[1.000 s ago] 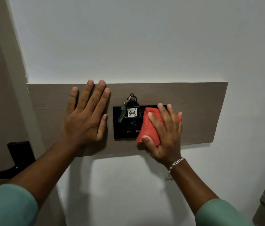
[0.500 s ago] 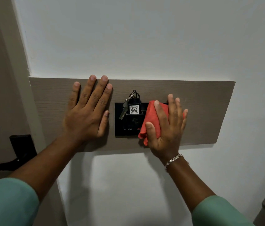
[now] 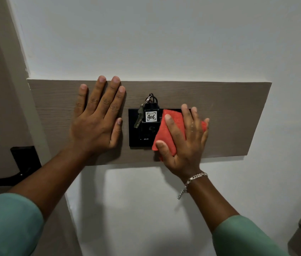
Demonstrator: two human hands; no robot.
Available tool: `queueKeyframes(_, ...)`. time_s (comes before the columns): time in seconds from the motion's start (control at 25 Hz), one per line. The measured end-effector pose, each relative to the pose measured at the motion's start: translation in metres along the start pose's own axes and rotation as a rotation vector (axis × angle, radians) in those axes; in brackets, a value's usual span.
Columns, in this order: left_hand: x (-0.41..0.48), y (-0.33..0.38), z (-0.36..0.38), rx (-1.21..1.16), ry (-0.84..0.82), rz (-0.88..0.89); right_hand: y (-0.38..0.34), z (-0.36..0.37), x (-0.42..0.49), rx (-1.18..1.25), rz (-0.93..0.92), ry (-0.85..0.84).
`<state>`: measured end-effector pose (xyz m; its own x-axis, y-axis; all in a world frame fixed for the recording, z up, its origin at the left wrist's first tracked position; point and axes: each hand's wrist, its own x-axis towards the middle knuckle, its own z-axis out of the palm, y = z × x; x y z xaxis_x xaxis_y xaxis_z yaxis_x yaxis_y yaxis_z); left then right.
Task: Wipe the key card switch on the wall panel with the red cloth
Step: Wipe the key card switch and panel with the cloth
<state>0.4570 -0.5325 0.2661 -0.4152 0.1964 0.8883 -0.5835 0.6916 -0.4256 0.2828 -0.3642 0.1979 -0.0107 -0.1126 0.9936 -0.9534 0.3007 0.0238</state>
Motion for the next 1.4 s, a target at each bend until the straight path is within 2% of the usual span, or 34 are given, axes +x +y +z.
queueKeyframes(0.08, 0.000, 0.000, -0.001, 0.001, -0.001, -0.003, 0.019, -0.009, -0.012, -0.016, -0.066, -0.062)
queueKeyframes(0.12, 0.000, 0.001, -0.001, -0.001, -0.004, -0.005, 0.024, -0.011, -0.015, -0.017, -0.012, -0.067)
queueKeyframes(0.2, 0.000, 0.002, -0.002, -0.012, -0.010, -0.003, 0.017, -0.008, -0.015, 0.017, 0.239, 0.001)
queueKeyframes(0.32, 0.000, 0.000, -0.002, -0.019, -0.015, -0.004, -0.033, 0.008, -0.014, 0.110, 0.637, 0.152)
queueKeyframes(0.4, -0.001, 0.000, -0.003, -0.015, -0.011, -0.008, -0.064, 0.019, -0.014, 0.170, 0.797, 0.232)
queueKeyframes(0.48, 0.000, 0.002, -0.004, -0.027, -0.019, -0.004, -0.078, 0.026, -0.015, 0.214, 0.878, 0.252)
queueKeyframes(0.56, 0.000, 0.000, -0.003, -0.033, -0.032, -0.002, -0.076, 0.023, -0.022, 0.208, 0.823, 0.197)
queueKeyframes(0.68, -0.001, 0.000, -0.003, -0.025, -0.022, -0.001, -0.042, 0.014, -0.042, 0.104, 0.523, 0.070)
queueKeyframes(0.84, 0.000, 0.000, -0.003, -0.035, -0.012, 0.002, -0.002, 0.006, -0.036, 0.093, 0.327, 0.045)
queueKeyframes(0.92, 0.001, -0.001, -0.003, -0.038, -0.013, 0.006, 0.003, 0.003, -0.034, 0.119, 0.378, 0.103)
queueKeyframes(1.04, 0.000, -0.001, -0.004, -0.038, -0.013, 0.003, 0.003, -0.003, -0.022, 0.208, 0.651, 0.305)
queueKeyframes(1.08, 0.000, 0.000, -0.004, -0.041, -0.013, 0.004, 0.003, -0.006, -0.015, 0.254, 0.658, 0.358)
queueKeyframes(1.2, 0.000, -0.001, -0.004, -0.051, -0.019, -0.002, -0.007, -0.012, 0.009, 0.364, 0.463, 0.406)
queueKeyframes(1.28, 0.000, -0.001, -0.006, -0.056, -0.021, -0.006, -0.027, -0.009, 0.019, 0.378, 0.329, 0.302)
queueKeyframes(1.4, 0.001, -0.001, -0.006, -0.062, -0.024, -0.009, -0.049, 0.005, 0.006, 0.150, 0.068, -0.005)
